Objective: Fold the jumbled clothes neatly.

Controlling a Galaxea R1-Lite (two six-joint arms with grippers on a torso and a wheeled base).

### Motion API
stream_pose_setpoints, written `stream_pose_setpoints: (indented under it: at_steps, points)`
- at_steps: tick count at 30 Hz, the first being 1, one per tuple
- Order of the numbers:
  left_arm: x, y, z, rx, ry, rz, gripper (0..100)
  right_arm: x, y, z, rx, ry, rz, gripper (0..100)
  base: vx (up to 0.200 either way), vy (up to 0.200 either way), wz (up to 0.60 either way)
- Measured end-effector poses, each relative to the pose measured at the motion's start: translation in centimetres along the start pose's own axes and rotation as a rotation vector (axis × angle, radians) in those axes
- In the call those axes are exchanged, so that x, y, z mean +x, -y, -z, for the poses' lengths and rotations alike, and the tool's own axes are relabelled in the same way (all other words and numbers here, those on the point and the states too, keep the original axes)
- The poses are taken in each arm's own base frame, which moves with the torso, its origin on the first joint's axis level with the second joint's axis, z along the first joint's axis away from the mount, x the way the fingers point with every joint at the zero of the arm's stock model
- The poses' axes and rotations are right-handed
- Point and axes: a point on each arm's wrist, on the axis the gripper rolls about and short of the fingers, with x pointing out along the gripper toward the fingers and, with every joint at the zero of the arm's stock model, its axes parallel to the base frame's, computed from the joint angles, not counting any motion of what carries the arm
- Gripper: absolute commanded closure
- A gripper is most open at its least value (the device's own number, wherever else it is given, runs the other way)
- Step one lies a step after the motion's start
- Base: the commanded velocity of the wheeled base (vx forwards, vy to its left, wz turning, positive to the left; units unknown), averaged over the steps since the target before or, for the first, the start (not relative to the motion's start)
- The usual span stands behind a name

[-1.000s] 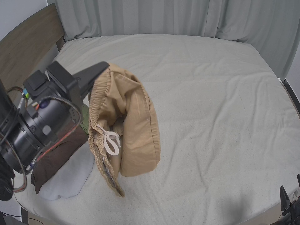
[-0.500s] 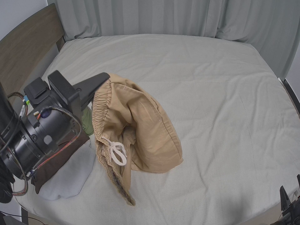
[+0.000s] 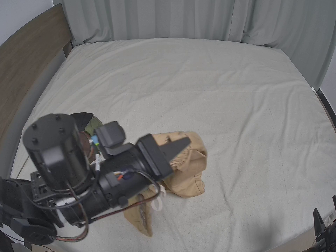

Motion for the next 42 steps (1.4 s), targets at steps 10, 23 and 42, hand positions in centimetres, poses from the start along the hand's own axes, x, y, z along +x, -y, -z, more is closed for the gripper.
stream_pose_setpoints:
  at_steps: [10,23,42]
  points:
    - [3.6,4.4,4.3,-0.008,-0.236,0.281,100,0.0,0.0,0.0,0.001,0.0,0.0,0,0.0,0.0,0.0]
    - [4.5,7.3,1.0,-0.142,-0.145,0.453,100,0.0,0.0,0.0,0.001,0.0,0.0,0,0.0,0.0,0.0]
    - [4.2,-7.5,0.2,0.144,0.006,0.097,100,0.0,0.0,0.0,0.001,0.0,0.0,0,0.0,0.0,0.0]
